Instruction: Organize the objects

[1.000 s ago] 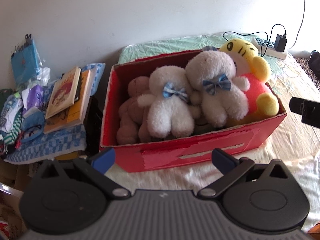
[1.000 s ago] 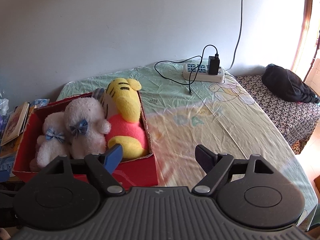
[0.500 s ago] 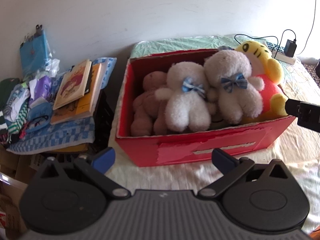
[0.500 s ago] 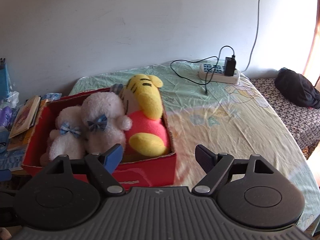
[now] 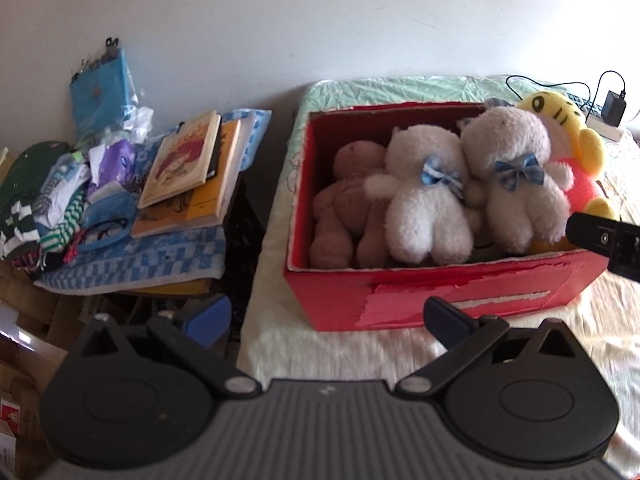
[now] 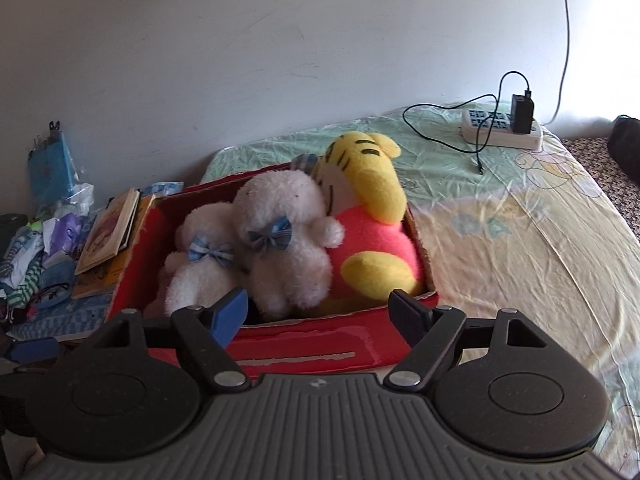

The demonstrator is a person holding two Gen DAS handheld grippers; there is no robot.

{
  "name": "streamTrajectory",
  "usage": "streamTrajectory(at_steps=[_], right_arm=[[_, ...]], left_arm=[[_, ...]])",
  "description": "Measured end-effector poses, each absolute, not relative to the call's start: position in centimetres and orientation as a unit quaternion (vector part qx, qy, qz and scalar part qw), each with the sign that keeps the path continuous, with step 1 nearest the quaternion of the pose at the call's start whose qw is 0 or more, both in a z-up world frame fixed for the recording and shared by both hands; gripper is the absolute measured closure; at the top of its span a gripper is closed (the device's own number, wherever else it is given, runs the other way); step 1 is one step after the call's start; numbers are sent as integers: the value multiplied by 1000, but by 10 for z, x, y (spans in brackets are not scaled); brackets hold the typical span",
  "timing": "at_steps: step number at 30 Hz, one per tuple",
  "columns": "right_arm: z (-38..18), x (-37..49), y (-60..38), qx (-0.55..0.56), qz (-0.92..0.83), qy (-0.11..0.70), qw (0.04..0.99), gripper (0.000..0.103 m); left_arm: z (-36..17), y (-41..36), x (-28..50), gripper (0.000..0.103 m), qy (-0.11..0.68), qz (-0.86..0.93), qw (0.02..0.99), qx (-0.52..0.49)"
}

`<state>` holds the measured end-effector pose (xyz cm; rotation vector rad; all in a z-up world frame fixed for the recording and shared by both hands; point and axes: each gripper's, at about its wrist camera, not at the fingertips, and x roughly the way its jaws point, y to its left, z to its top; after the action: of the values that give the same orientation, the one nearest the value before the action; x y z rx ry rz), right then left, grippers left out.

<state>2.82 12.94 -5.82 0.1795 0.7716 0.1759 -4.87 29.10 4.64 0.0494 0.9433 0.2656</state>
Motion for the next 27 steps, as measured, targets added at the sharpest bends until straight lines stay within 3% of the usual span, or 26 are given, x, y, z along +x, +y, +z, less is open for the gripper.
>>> streamTrajectory(at_steps=[27], right_arm=[[-58,40,137,65,93,368,923,26]], left_arm=[[41,297,-28,0,453,132,882,13]])
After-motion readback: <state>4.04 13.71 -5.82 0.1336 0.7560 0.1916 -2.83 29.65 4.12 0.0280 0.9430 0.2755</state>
